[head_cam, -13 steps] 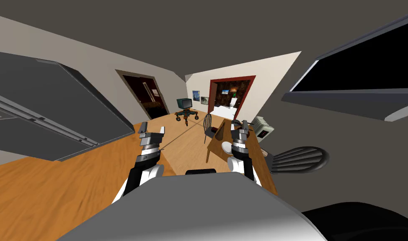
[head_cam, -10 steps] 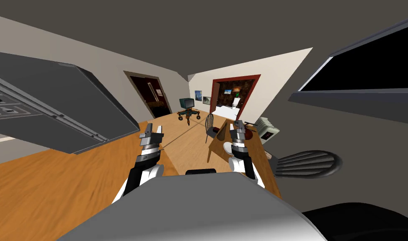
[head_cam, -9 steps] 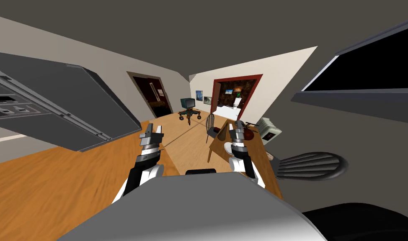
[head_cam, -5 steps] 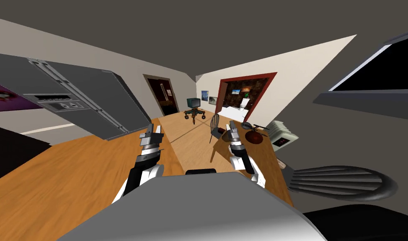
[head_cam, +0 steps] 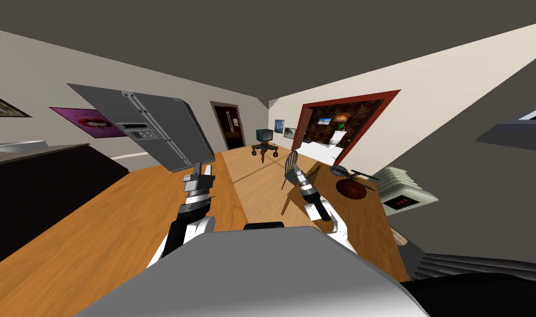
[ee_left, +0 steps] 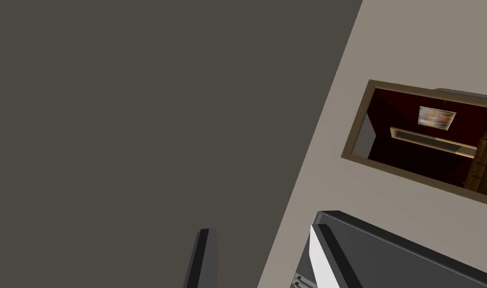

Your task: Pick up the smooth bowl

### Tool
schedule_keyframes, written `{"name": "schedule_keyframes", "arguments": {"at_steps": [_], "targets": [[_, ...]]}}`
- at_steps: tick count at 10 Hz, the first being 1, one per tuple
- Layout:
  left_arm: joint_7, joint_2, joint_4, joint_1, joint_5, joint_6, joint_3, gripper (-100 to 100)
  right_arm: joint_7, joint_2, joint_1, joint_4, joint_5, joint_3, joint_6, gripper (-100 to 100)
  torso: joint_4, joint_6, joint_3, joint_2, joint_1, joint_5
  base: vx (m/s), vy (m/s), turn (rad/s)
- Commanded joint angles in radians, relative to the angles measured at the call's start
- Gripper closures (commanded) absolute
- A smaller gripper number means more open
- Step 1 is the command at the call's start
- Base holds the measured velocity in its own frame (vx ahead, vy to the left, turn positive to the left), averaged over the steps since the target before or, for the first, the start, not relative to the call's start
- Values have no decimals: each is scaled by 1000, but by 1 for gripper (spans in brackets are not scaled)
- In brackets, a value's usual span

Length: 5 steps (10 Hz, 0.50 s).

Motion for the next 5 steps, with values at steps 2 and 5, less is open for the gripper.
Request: {"name": "schedule_keyframes", "arguments": {"at_steps": [2, 5], "targets": [[0, 0, 0, 0, 0, 0, 0, 0, 51, -74, -25, 77, 67, 22, 55, -100, 0, 0, 0, 0, 0, 0, -23, 58, 282], [0, 0, 0, 0, 0, 0, 0, 0, 90, -134, -36, 147, 115, 42, 95, -100, 0, 0, 0, 0, 0, 0, -17, 51, 198]]}}
